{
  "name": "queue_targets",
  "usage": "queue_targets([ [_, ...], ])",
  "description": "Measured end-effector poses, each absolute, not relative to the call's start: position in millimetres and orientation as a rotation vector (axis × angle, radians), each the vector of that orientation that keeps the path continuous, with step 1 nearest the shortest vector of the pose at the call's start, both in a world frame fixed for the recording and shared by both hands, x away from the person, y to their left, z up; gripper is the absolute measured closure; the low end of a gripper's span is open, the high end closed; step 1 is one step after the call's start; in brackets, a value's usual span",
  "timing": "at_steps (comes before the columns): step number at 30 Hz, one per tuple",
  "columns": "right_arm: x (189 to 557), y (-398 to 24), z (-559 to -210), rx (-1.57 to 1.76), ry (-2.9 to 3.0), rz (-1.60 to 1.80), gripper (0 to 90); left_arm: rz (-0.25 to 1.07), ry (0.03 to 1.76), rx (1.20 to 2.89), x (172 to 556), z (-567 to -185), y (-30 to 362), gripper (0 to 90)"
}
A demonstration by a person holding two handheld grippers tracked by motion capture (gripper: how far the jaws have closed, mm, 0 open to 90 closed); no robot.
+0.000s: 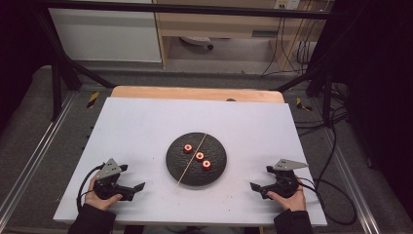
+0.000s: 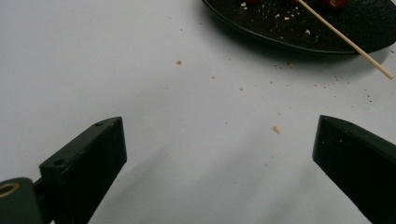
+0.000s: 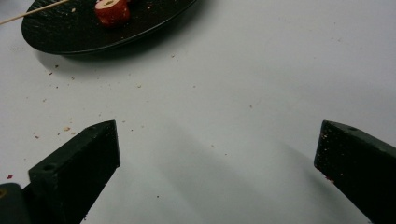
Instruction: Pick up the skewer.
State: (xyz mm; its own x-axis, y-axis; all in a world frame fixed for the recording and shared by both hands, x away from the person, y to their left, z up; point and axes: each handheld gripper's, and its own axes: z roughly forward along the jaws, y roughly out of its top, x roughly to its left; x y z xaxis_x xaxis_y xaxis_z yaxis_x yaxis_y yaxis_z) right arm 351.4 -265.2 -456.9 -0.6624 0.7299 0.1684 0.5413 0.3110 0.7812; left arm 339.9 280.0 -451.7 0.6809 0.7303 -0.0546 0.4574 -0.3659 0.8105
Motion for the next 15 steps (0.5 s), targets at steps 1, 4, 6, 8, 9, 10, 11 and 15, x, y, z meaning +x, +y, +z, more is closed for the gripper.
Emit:
queue_targets([
  [1,351.1,-265.1,-456.8,1.165,2.355,1.28,0.9,0.396,0.916,2.023,340.1,-451.6,279.8,2.6],
  [4,350.9,-265.4,-456.3,1.163,2.352,1.287,0.9,0.39,0.909,2.026,340.5,-450.1,278.9,2.6],
  [6,350.8,-265.6,-455.9,1.165,2.353,1.29,0.9,0.381,0.904,2.026,340.1,-448.2,277.4,1.9],
  [8,350.7,-265.7,-455.9,1.164,2.352,1.288,0.9,0.378,0.901,2.025,339.8,-447.7,276.8,1.4],
  [9,350.5,-265.5,-455.8,1.169,2.351,1.289,0.9,0.373,0.905,2.025,339.2,-446.4,275.3,1.4],
  [10,350.7,-265.7,-455.7,1.167,2.352,1.289,0.9,0.372,0.904,2.026,339.2,-445.8,274.3,1.4],
  [11,350.8,-265.5,-455.8,1.17,2.351,1.289,0.9,0.366,0.902,2.028,339.3,-445.4,273.2,1.4],
  [15,350.6,-265.3,-456.1,1.171,2.351,1.286,0.8,0.371,0.9,2.04,339.3,-443.5,268.1,1.1],
])
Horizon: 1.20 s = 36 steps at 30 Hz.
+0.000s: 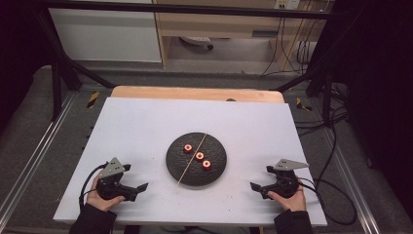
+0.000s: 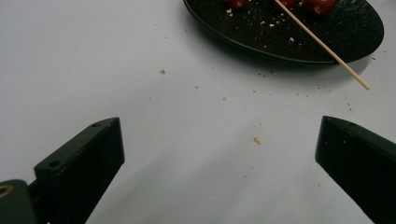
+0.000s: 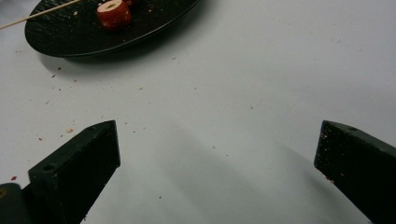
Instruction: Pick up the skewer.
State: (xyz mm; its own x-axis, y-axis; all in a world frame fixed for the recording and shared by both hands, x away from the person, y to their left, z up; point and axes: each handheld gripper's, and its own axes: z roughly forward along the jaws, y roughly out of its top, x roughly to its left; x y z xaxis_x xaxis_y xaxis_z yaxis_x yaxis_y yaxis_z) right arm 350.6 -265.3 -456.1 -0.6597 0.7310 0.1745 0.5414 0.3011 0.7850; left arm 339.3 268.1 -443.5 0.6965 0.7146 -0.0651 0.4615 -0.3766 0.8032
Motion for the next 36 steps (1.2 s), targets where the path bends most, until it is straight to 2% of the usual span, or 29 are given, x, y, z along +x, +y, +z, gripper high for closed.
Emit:
queue_targets([
  [18,350.3,-265.1,-455.8,1.189,2.341,1.288,0.7,0.405,0.91,2.056,338.1,-431.8,247.0,1.7],
  [36,350.3,-265.1,-456.3,1.179,2.348,1.277,0.8,0.432,0.866,2.09,345.5,-400.5,190.6,5.6],
])
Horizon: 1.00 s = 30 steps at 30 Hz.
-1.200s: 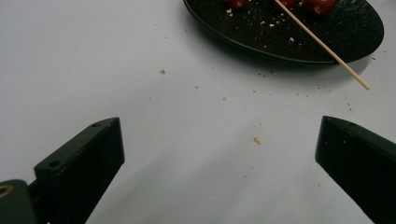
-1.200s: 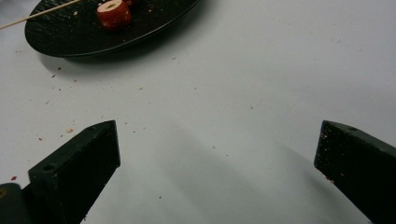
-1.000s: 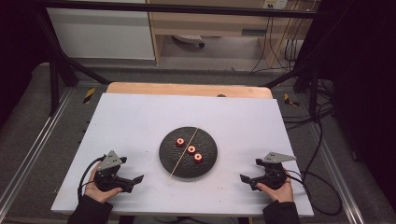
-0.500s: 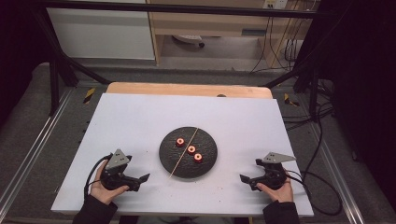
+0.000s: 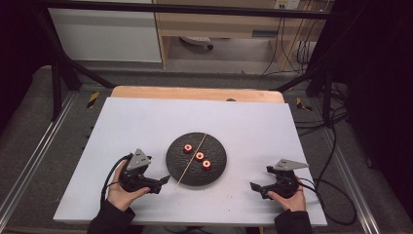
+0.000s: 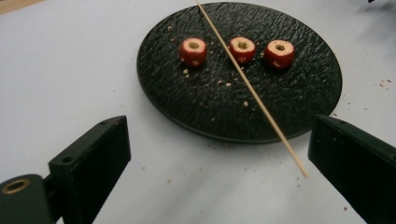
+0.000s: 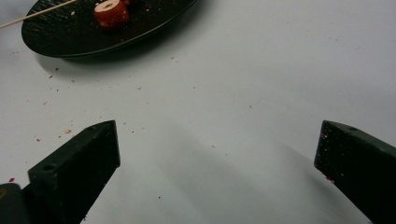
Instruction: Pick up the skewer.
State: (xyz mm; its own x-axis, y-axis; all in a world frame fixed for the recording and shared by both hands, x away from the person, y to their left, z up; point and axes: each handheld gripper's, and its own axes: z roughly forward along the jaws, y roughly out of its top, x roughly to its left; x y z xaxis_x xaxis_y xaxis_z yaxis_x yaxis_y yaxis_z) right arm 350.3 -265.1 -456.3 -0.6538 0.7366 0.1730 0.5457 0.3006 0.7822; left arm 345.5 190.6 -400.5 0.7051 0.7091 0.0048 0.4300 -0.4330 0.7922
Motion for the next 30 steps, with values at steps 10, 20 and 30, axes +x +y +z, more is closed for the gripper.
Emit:
queue_targets([
  [10,350.5,-264.7,-456.5,1.184,2.348,1.283,0.9,0.383,0.911,2.123,360.8,-403.4,161.1,13.3],
  [20,350.6,-264.5,-456.9,1.186,2.355,1.278,1.0,0.33,0.966,2.198,377.1,-412.4,131.2,30.6],
  [30,350.5,-264.6,-456.9,1.186,2.358,1.278,1.0,0.297,1.013,2.269,385.3,-416.2,112.1,57.2],
])
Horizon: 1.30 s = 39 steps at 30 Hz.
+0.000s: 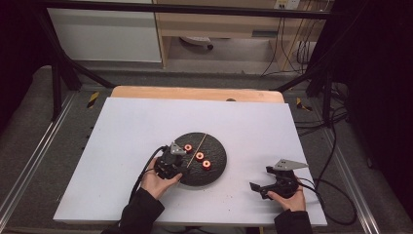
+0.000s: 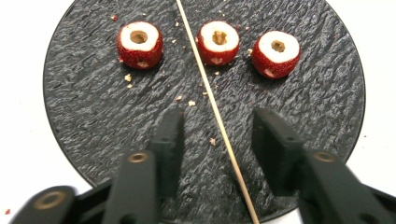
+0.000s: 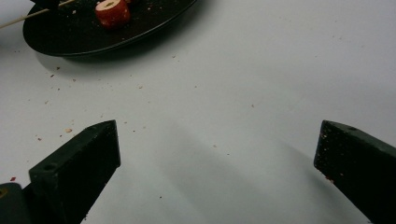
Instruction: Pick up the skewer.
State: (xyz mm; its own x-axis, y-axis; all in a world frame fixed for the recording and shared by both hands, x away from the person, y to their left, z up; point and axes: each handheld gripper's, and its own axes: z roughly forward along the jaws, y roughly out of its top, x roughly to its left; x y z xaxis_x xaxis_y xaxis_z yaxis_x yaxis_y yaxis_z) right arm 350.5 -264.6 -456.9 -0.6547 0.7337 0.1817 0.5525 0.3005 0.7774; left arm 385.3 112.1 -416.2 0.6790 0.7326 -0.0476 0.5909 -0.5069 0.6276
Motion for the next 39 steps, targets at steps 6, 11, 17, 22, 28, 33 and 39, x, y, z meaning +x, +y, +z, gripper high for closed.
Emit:
queue_targets([
  [6,350.6,-264.5,-457.0,1.183,2.358,1.282,1.0,0.302,1.03,2.294,385.4,-418.5,107.8,65.9],
  [11,350.5,-264.4,-456.9,1.186,2.358,1.282,1.0,0.323,1.04,2.306,384.9,-420.4,104.3,70.7],
  [17,350.4,-264.4,-456.9,1.186,2.36,1.281,1.0,0.346,1.052,2.312,384.5,-422.5,101.3,74.6],
  [22,350.5,-264.4,-456.8,1.186,2.36,1.282,1.0,0.342,1.069,2.299,384.4,-423.4,100.7,78.5],
  [28,350.6,-264.3,-457.0,1.185,2.363,1.283,1.0,0.358,1.093,2.287,383.3,-424.5,99.6,83.6],
  [33,350.6,-264.1,-457.2,1.186,2.362,1.286,1.0,0.37,1.11,2.276,382.7,-424.4,100.4,87.4],
  [39,350.5,-264.2,-456.9,1.184,2.362,1.288,1.0,0.387,1.115,2.243,380.2,-422.5,103.2,87.9],
])
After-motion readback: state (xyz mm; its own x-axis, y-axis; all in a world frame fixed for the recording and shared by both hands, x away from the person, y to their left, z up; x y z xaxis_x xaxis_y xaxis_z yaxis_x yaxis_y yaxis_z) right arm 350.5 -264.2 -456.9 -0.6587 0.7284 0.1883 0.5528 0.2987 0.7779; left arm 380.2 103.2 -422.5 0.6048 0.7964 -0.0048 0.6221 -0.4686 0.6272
